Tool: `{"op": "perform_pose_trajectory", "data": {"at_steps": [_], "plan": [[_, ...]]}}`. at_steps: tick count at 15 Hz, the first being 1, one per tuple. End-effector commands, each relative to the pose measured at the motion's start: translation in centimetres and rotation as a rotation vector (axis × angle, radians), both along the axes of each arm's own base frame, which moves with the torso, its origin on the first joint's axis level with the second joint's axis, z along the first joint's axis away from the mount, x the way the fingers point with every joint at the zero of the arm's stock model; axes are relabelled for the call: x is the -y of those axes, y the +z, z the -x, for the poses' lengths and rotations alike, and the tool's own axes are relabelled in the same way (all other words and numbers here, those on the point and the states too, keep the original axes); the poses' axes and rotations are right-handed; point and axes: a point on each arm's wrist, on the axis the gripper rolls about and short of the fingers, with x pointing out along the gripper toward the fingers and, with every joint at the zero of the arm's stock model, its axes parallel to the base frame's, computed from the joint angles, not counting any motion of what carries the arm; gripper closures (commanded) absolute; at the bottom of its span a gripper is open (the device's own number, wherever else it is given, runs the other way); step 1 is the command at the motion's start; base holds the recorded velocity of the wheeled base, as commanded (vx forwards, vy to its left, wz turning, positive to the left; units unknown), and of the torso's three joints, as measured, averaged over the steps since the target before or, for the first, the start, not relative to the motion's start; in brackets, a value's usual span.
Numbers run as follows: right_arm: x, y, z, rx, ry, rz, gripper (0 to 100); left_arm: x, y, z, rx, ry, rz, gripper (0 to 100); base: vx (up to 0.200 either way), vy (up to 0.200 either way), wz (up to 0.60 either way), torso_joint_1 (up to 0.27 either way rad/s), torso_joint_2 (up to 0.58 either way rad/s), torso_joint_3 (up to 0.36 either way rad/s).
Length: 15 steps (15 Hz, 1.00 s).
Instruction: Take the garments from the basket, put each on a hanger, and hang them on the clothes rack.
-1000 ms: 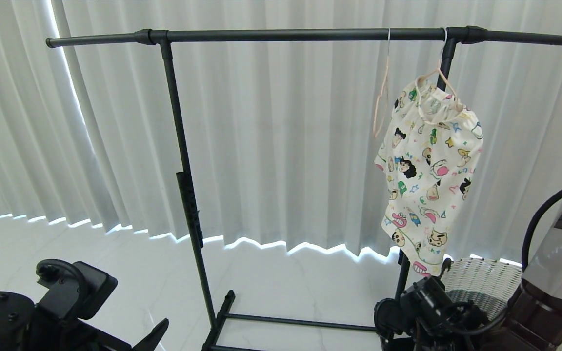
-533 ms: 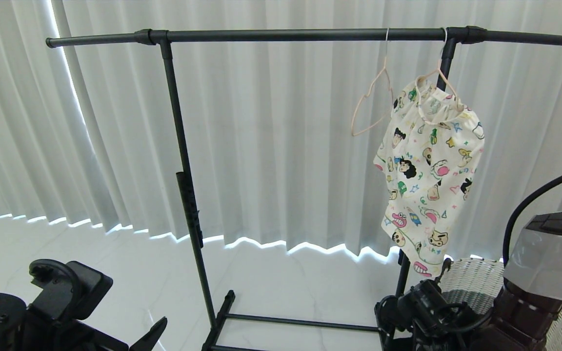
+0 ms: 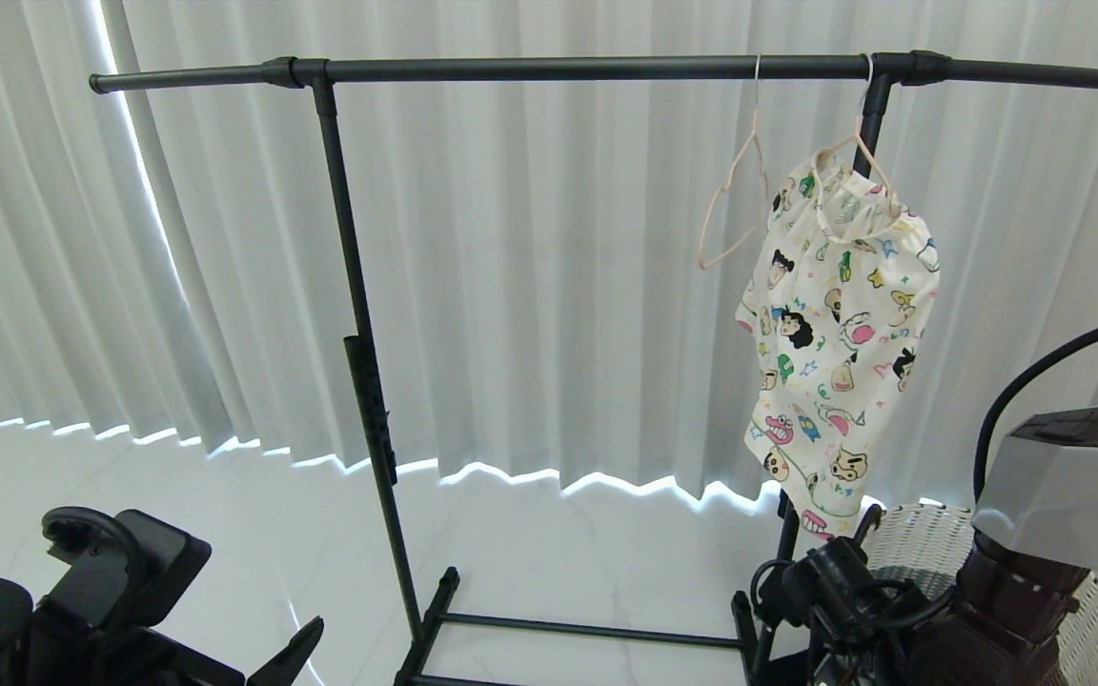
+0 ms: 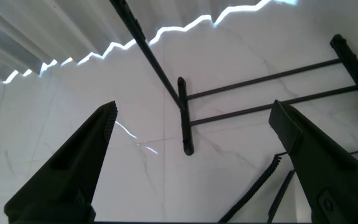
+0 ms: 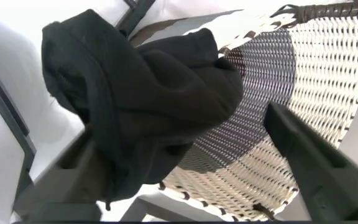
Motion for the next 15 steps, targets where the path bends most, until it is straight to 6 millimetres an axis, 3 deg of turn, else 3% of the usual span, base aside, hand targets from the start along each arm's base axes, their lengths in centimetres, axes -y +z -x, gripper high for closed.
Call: {"op": "perform_pose_trajectory", "data": {"at_steps": [1, 4, 6, 9, 12, 13, 15], "plan": [[0.0, 0.0, -0.1, 0.005, -0.001, -0.002, 100, 0.0, 0.0, 0.1, 0.002, 0.000, 0.000, 0, 0.000, 0.000, 0.00, 0.000, 0.00, 0.000], [0.0, 0.9, -0.1, 0.032, -0.003, -0.022, 100, 0.0, 0.0, 0.1, 0.002, -0.007, 0.002, 0, 0.000, 0.000, 0.00, 0.000, 0.00, 0.000], [-0.7, 3.1, -1.0, 0.118, -0.008, -0.082, 100, 0.3, -0.1, 0.3, -0.001, -0.035, 0.002, 0, 0.000, 0.000, 0.00, 0.000, 0.00, 0.000], [-1.9, 8.6, -3.0, 0.270, -0.015, -0.184, 100, 0.6, 0.0, 0.5, 0.003, -0.059, 0.003, 0, 0.000, 0.000, 0.00, 0.000, 0.00, 0.000], [-2.0, 14.7, -3.4, 0.333, -0.020, -0.230, 100, 1.0, 0.1, 0.8, 0.008, -0.103, 0.007, 0, 0.000, 0.000, 0.00, 0.000, 0.00, 0.000], [-1.8, 18.1, -3.3, 0.378, -0.023, -0.259, 100, 1.4, 0.2, 0.9, 0.010, -0.137, 0.011, 0, 0.000, 0.000, 0.00, 0.000, 0.00, 0.000], [-1.1, 21.4, -2.0, 0.408, -0.018, -0.280, 100, 1.8, 0.2, 1.0, 0.002, -0.174, 0.014, 0, -0.200, 0.000, 0.00, 0.005, 0.00, 0.000]]}}
